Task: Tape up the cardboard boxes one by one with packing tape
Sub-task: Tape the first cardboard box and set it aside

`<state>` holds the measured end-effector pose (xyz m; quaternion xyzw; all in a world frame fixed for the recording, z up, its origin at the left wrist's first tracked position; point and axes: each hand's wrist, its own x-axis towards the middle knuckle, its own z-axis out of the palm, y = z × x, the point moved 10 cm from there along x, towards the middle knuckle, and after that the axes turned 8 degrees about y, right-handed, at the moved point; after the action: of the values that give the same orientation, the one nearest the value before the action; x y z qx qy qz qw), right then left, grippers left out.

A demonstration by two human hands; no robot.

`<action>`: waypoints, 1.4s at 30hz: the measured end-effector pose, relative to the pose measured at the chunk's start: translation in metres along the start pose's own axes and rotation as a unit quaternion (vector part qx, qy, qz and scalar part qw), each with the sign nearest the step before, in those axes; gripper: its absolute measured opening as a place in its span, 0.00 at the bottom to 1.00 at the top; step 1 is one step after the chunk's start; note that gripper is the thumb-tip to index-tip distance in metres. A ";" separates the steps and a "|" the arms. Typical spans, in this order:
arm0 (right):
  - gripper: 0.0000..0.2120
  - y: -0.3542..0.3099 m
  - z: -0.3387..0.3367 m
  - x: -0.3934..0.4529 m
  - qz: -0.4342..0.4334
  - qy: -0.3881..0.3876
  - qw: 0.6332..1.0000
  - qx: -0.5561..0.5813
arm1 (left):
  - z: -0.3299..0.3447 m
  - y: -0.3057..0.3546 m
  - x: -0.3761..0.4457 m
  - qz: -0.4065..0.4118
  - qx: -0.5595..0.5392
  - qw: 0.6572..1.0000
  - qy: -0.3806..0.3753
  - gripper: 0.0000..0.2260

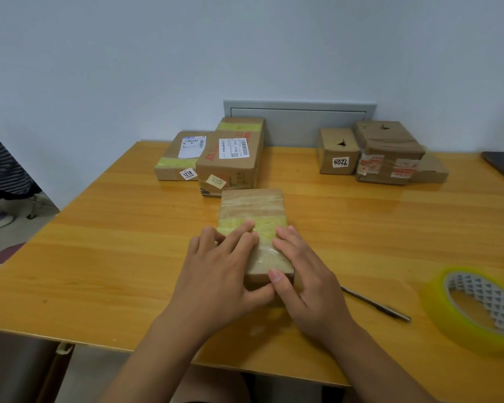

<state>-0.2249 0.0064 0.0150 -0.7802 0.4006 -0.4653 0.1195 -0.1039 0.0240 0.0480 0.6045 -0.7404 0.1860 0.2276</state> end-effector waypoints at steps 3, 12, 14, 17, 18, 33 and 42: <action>0.25 0.000 0.000 0.000 -0.001 -0.002 1.000 -0.001 | 0.000 0.000 0.000 0.001 -0.001 1.000 0.001 0.31; 0.25 0.000 0.000 -0.001 -0.003 -0.007 1.000 0.007 | 0.000 -0.001 -0.004 -0.002 -0.010 0.999 0.031 0.32; 0.25 0.000 0.001 -0.001 -0.002 -0.008 1.000 0.006 | 0.000 -0.001 -0.005 0.000 -0.009 0.999 0.033 0.33; 0.25 0.000 0.001 -0.001 -0.001 -0.009 1.000 0.003 | -0.002 0.000 -0.004 0.000 -0.009 0.999 0.035 0.33; 0.25 0.001 0.001 -0.001 0.000 -0.009 1.000 0.003 | -0.002 0.000 -0.004 0.001 -0.010 0.999 0.035 0.33; 0.25 0.000 0.001 0.000 -0.003 -0.008 1.000 0.010 | -0.001 0.000 -0.005 0.000 -0.019 0.999 0.033 0.32; 0.26 0.001 0.001 -0.003 0.005 -0.009 1.000 0.009 | 0.000 -0.002 -0.006 -0.011 -0.023 0.999 0.034 0.32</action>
<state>-0.2249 0.0074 0.0120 -0.7815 0.3992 -0.4609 0.1323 -0.1013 0.0287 0.0446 0.6003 -0.7298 0.1870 0.2684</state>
